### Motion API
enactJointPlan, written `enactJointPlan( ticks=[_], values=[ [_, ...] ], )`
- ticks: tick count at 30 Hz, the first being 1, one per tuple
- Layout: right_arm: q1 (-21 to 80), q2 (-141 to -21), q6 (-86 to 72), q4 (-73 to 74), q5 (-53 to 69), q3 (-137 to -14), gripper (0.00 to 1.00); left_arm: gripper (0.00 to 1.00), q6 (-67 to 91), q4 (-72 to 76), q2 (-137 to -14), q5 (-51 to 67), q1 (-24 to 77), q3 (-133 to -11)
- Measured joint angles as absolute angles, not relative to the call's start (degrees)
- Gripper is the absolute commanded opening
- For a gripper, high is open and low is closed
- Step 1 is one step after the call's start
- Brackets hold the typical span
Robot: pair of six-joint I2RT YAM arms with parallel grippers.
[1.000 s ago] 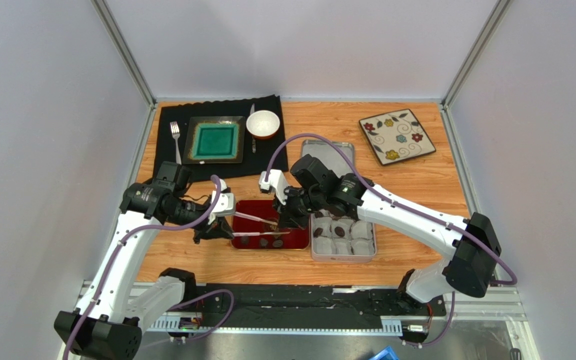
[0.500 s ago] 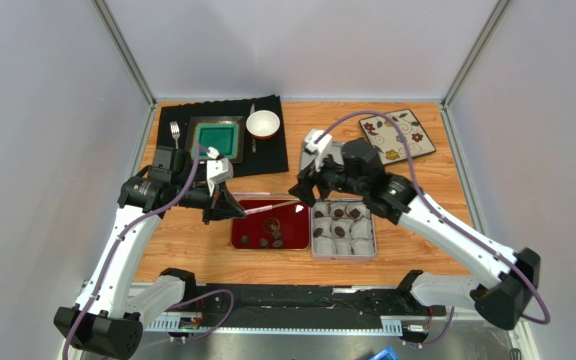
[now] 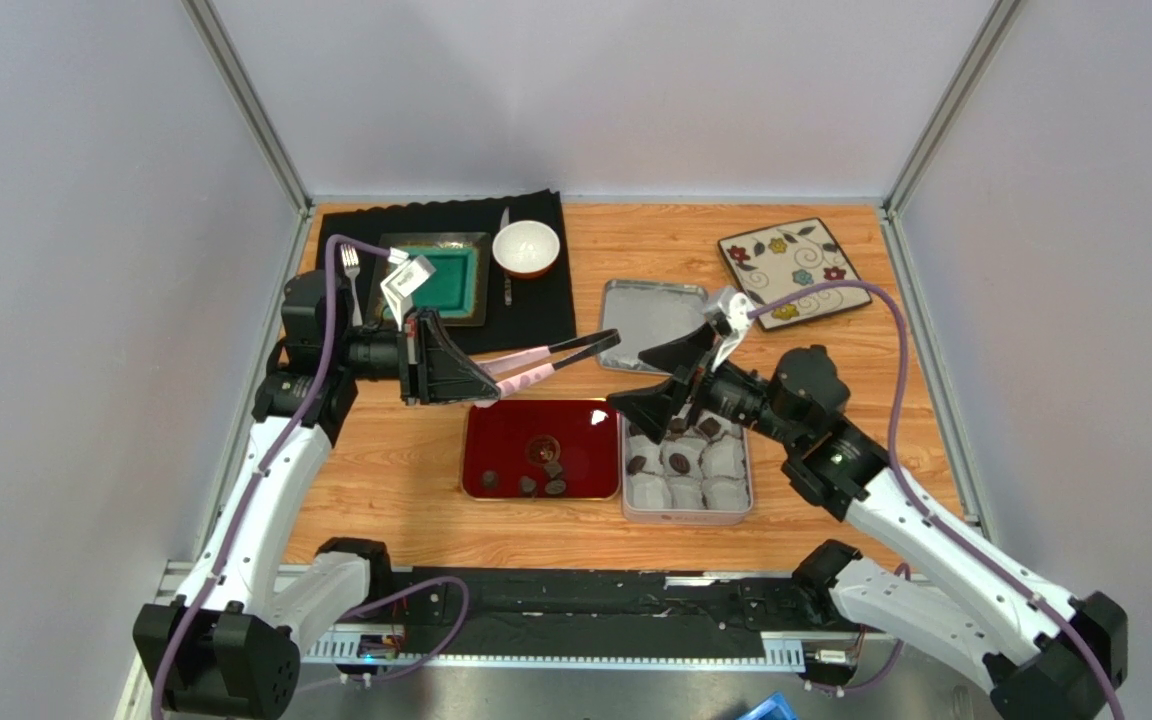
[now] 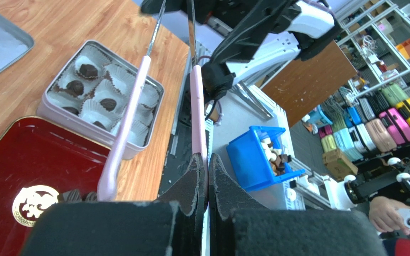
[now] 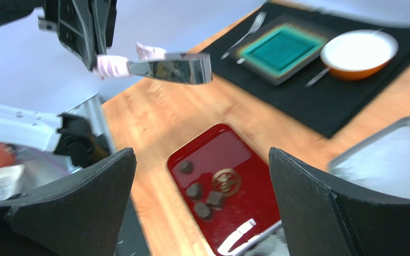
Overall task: Pack the chocolate
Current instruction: Adjust the clamp.
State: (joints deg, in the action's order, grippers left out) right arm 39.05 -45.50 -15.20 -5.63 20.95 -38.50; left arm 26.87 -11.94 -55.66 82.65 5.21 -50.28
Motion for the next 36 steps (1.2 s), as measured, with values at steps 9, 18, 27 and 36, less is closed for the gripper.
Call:
enactJointPlan(
  ticks=[9,18,27,36],
  values=[
    [33.43,-55.31,-26.81,-20.01,37.58,-39.05,0.99,0.00,28.08,-13.45,-54.04,84.05,5.21,-52.21],
    [36.12,-66.17,-37.41,-40.03,44.03,-39.27,1.00,0.00,26.68,-15.62,-53.39,84.53,5.21,-52.80],
    [39.42,-70.04,-38.13,-46.68,44.01,-39.31,0.99,0.00,24.27,-18.76,-53.80,84.58,5.21,-53.63],
    [39.40,-64.93,-24.32,-32.23,43.83,-44.42,0.93,0.00,24.34,-19.73,-50.46,84.60,5.21,-53.28]
  ],
)
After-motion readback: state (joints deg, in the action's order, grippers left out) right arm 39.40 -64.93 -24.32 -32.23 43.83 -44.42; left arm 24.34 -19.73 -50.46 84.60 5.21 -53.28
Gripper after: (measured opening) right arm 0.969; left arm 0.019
